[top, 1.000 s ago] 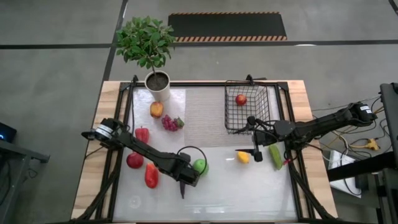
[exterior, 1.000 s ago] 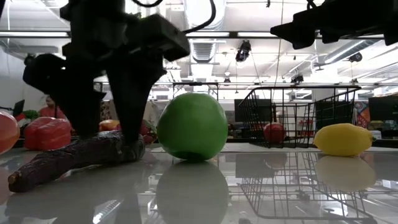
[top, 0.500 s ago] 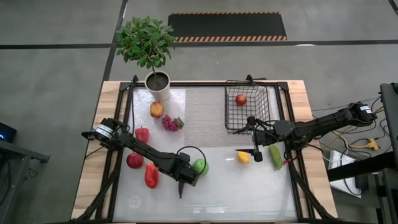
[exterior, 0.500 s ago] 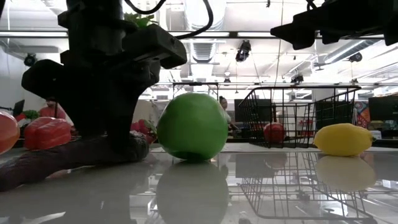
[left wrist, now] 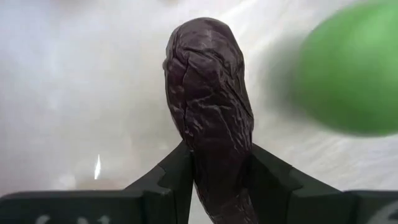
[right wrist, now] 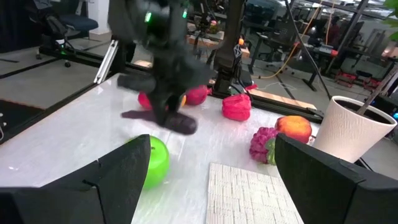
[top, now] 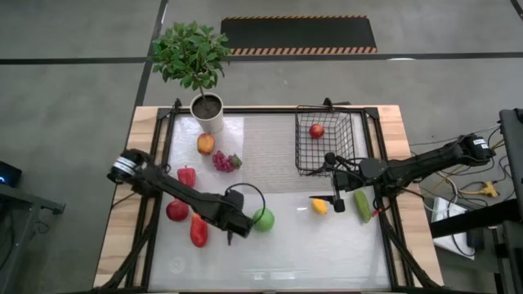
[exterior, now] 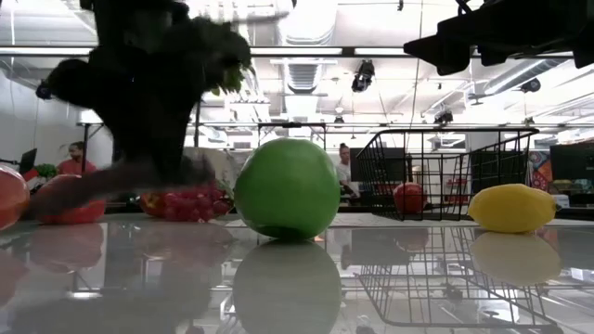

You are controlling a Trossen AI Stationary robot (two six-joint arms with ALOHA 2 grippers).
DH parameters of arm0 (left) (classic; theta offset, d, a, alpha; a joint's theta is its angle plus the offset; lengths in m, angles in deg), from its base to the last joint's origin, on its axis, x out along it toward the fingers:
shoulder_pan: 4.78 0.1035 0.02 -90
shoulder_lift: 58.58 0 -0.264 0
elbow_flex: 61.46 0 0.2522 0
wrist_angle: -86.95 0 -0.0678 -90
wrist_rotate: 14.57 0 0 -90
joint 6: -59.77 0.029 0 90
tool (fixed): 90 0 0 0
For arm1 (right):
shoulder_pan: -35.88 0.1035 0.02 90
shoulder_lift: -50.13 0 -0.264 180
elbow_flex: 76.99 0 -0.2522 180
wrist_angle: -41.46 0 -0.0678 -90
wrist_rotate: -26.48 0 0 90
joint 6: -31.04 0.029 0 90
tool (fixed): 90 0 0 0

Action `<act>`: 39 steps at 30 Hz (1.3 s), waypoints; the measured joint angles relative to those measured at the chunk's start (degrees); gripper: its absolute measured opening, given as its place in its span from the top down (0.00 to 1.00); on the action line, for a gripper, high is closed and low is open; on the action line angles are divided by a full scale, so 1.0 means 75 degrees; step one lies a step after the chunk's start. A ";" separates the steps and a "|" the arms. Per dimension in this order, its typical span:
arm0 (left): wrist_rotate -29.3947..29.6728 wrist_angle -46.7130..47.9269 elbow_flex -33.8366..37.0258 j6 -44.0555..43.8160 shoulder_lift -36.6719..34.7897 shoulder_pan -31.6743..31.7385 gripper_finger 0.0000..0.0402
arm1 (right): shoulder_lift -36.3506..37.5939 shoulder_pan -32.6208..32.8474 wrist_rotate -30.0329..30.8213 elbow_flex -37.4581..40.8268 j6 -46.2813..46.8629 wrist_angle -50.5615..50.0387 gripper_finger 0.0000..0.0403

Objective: Build produce basket
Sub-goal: Put the violet eggplant into the wire basket

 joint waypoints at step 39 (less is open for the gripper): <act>0.1952 -0.8711 0.1254 1.2850 -0.1715 0.1299 0.74 | -0.2975 0.0000 0.0323 -0.1827 0.0438 0.3887 0.19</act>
